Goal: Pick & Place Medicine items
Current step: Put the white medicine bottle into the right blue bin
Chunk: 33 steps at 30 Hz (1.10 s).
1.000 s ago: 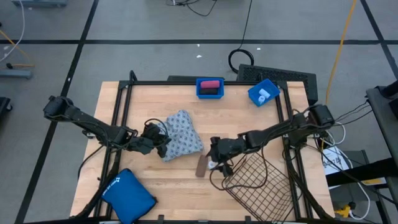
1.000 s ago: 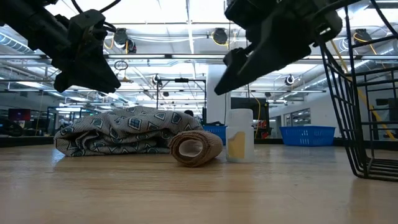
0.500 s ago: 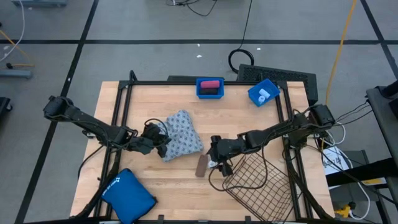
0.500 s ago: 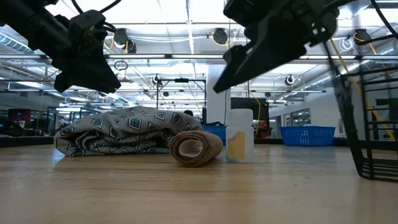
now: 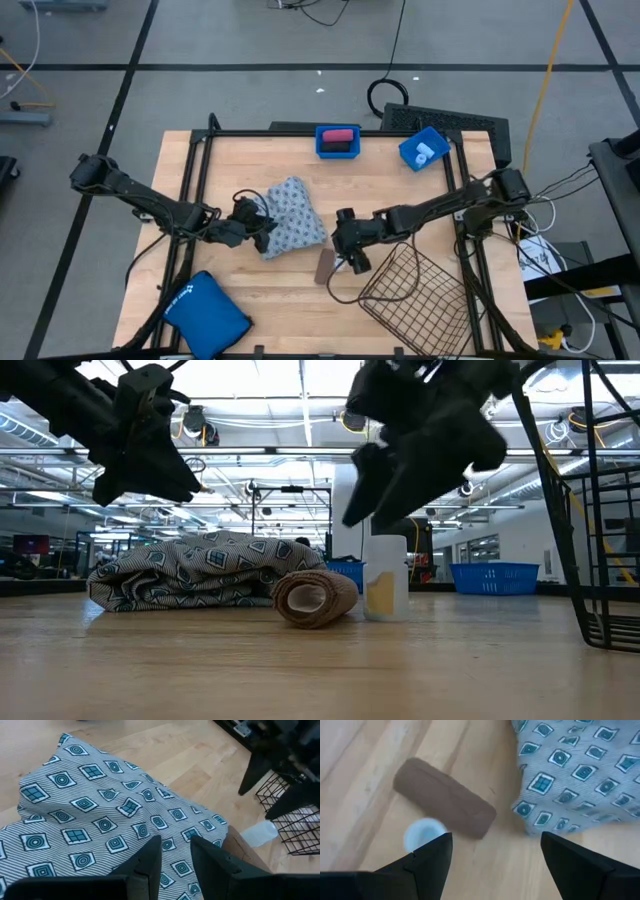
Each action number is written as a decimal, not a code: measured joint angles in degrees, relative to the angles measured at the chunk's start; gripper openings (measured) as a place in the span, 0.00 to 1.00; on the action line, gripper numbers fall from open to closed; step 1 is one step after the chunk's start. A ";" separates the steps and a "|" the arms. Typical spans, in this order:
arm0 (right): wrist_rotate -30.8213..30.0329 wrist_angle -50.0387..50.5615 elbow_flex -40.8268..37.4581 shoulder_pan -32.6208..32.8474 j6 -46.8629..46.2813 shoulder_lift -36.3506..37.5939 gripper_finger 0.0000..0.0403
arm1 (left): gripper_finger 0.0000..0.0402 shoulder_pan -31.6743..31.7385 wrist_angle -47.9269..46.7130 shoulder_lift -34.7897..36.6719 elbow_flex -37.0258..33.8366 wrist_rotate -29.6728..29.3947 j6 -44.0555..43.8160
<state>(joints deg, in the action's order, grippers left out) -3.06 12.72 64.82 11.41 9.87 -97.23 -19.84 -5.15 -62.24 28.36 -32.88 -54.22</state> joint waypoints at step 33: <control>18.84 1.42 0.13 2.58 -1.62 -0.67 0.72 | 0.28 0.00 2.43 0.00 0.00 0.00 0.00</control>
<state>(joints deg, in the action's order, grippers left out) 15.78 14.14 64.95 13.99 8.24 -97.91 -19.84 -2.71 -62.24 28.36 -32.88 -54.22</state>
